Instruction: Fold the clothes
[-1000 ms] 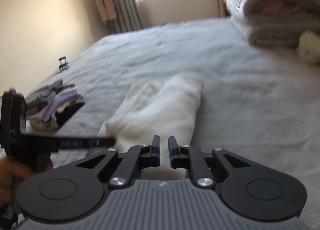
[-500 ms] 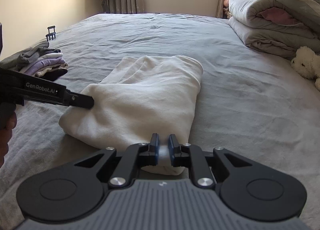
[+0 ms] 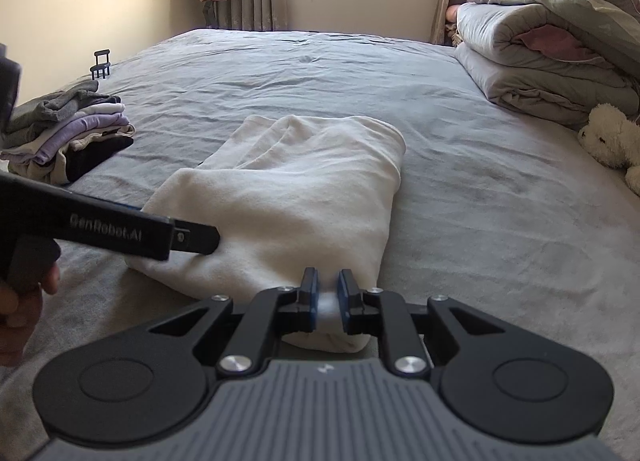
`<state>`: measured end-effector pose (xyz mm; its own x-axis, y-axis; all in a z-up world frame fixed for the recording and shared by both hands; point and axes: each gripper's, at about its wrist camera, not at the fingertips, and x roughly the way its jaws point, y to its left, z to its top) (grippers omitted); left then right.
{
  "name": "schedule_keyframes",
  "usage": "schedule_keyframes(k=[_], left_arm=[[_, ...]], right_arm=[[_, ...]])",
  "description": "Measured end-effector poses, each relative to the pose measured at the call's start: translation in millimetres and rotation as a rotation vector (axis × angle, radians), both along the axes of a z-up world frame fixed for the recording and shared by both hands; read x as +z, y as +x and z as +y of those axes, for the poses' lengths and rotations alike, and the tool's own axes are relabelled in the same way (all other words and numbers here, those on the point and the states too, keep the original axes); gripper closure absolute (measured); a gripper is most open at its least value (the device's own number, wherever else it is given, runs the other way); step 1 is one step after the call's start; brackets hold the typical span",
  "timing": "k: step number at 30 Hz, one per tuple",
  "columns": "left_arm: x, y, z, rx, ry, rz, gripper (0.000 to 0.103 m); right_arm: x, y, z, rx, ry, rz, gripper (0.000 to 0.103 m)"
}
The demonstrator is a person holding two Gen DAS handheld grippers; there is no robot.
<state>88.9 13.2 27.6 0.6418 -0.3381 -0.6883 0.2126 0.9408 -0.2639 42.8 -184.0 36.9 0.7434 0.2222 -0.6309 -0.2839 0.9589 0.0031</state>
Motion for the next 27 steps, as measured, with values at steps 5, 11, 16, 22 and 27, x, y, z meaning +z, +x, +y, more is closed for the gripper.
schedule_keyframes(k=[5,11,16,22,27], left_arm=[[-2,-2,-2,-0.006,0.01,-0.006,0.017],[-2,-1,0,-0.002,-0.009,0.008,0.017],[-2,-1,-2,0.001,-0.012,0.011,0.018],[-1,0,0,0.005,-0.023,0.019,0.018],[-1,0,1,0.009,-0.033,0.026,0.019]], right_arm=[[5,4,-9,-0.02,-0.012,0.004,0.048],[8,17,-60,-0.128,0.289,0.144,0.026],[-11,22,-71,-0.145,0.556,0.237,0.024],[-29,22,-68,-0.16,0.742,0.253,0.024],[-29,18,-55,-0.142,0.698,0.201,0.023]])
